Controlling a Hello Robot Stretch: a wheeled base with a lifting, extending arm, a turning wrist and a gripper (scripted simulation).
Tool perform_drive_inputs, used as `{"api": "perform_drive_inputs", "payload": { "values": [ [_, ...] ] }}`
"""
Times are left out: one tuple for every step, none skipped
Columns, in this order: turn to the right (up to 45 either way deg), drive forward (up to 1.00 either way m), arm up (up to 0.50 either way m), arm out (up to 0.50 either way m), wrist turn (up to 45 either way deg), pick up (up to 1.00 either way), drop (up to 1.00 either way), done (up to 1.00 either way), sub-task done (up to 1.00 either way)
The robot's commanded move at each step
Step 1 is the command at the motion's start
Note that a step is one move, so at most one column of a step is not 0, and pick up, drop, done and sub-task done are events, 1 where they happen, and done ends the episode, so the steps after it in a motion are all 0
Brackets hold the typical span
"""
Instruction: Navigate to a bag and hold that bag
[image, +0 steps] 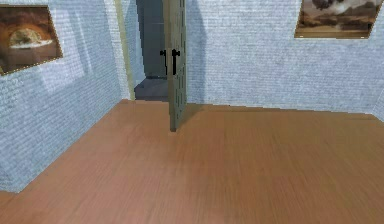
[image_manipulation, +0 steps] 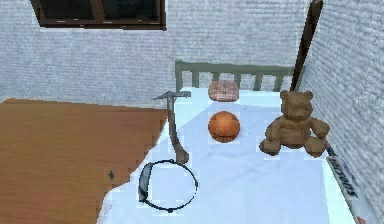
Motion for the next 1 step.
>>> {"api": "perform_drive_inputs", "payload": {
  "values": [
    [0.0, 0.00, 0.00, 0.34, 0.0, 0.00, 0.00, 0.00, 0.00]
  ]
}}
